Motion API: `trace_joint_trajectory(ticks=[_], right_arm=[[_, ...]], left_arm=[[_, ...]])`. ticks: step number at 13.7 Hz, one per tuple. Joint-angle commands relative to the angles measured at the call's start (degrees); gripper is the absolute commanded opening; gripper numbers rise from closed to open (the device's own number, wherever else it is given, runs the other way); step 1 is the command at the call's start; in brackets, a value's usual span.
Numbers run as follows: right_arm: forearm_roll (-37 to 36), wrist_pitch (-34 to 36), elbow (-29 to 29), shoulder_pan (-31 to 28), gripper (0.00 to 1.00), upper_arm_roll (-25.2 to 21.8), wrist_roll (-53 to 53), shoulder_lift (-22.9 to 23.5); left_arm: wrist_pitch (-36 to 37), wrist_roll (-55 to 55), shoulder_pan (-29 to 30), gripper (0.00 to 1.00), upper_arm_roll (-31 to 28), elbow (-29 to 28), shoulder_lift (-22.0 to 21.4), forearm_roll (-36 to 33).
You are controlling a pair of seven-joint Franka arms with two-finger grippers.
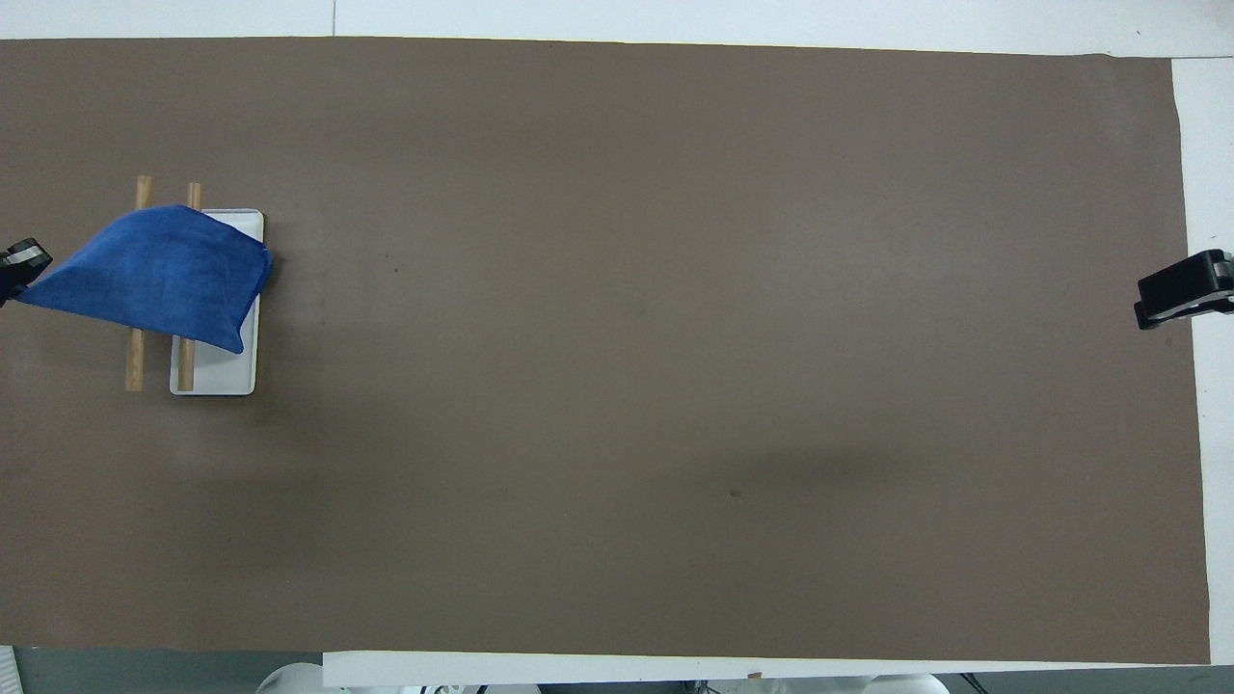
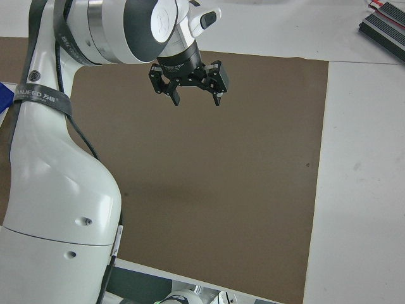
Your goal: Right arm passes towel to left arm to hang
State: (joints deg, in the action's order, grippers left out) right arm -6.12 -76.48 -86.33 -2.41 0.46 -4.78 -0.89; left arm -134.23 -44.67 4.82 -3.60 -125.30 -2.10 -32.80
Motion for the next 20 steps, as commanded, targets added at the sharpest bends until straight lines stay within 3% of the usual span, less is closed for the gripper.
trace_joint_trajectory(ticks=[1,2,5,7,10,14,17,20], right_arm=[[1.3,0.0,-1.6,-0.3,1.0,0.1,-0.8,-1.4],[1.3,0.1,-1.6,-0.3,1.0,0.1,-0.8,-1.4],[1.4,0.1,-1.6,-0.5,1.0,0.1,-0.9,-1.4],[1.4,0.2,-1.6,-0.5,1.0,0.1,-0.9,-1.4],[1.4,0.2,-1.6,-0.6,1.0,0.1,-0.9,-1.4],[1.4,0.2,-1.6,-0.7,1.0,0.1,-1.0,-1.4],[1.4,0.2,-1.6,-0.7,1.0,0.1,-1.0,-1.4],[1.4,0.2,-1.6,-0.6,1.0,0.1,-1.0,-1.4]], left_arm=[[-2.6,4.7,1.9,0.91,0.5,-1.8,-1.9,-1.0],[-2.1,4.9,1.3,1.0,0.5,-1.5,-1.8,-0.7],[-0.4,4.7,-1.5,1.0,1.2,-1.1,-3.2,0.4],[5.6,5.0,-3.6,1.0,1.5,1.8,-4.4,2.7],[21.8,11.5,-10.0,1.0,1.3,12.8,-3.6,15.0],[42.6,24.6,-12.0,1.0,1.8,30.1,0.9,28.1],[49.7,41.4,-11.1,1.0,1.1,35.7,2.9,33.8],[49.9,43.2,-10.9,1.0,1.0,36.0,3.0,33.8]])
